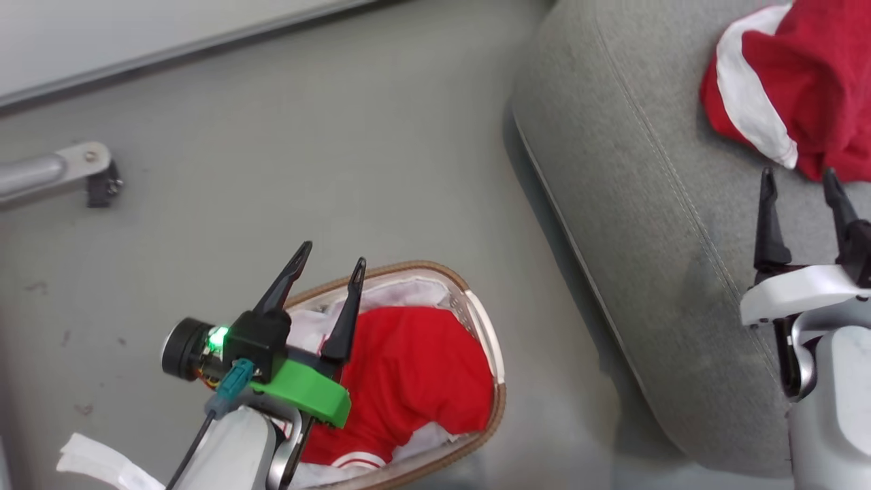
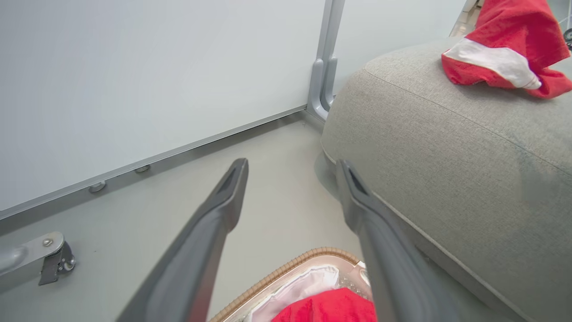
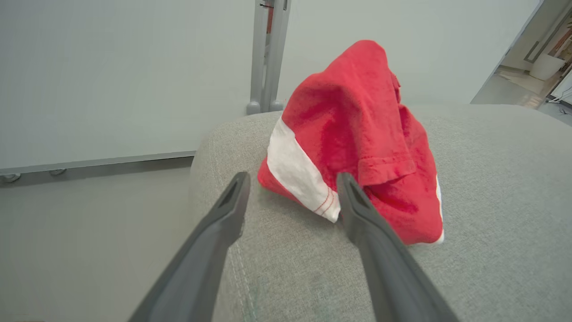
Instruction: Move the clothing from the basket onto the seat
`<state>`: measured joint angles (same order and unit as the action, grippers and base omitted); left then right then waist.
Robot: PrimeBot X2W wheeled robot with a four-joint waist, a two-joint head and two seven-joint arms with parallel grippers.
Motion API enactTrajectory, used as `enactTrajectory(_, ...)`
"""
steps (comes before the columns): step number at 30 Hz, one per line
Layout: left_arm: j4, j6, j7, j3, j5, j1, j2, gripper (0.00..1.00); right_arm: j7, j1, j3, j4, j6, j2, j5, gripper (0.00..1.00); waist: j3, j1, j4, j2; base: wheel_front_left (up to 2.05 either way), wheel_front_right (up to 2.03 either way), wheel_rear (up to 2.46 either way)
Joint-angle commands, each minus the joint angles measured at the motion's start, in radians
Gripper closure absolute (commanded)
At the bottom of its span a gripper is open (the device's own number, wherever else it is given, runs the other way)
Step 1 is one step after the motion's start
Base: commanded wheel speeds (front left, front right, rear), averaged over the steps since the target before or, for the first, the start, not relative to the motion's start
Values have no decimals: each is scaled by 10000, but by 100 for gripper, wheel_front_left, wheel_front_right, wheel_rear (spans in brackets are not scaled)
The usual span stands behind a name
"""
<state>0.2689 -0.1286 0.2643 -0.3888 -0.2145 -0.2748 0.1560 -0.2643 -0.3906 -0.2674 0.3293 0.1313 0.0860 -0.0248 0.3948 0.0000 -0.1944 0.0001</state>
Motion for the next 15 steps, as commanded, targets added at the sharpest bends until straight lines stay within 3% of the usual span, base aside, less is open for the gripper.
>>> enactTrajectory(1,120,-31,3,139,140,223,-51,0,-4,266,182,-98,-10,-31,208,0,-846,0,824,-1,0,0,0)
enactTrajectory(8,545,-32,2,1059,331,772,-382,0,-4,797,1322,-379,-10,-218,675,0,-1631,0,1696,-1,0,0,0)
enactTrajectory(15,862,-32,4,2179,517,1353,-644,0,-4,1188,2436,-548,-12,-279,1306,0,-2317,0,2131,-1,0,0,0)
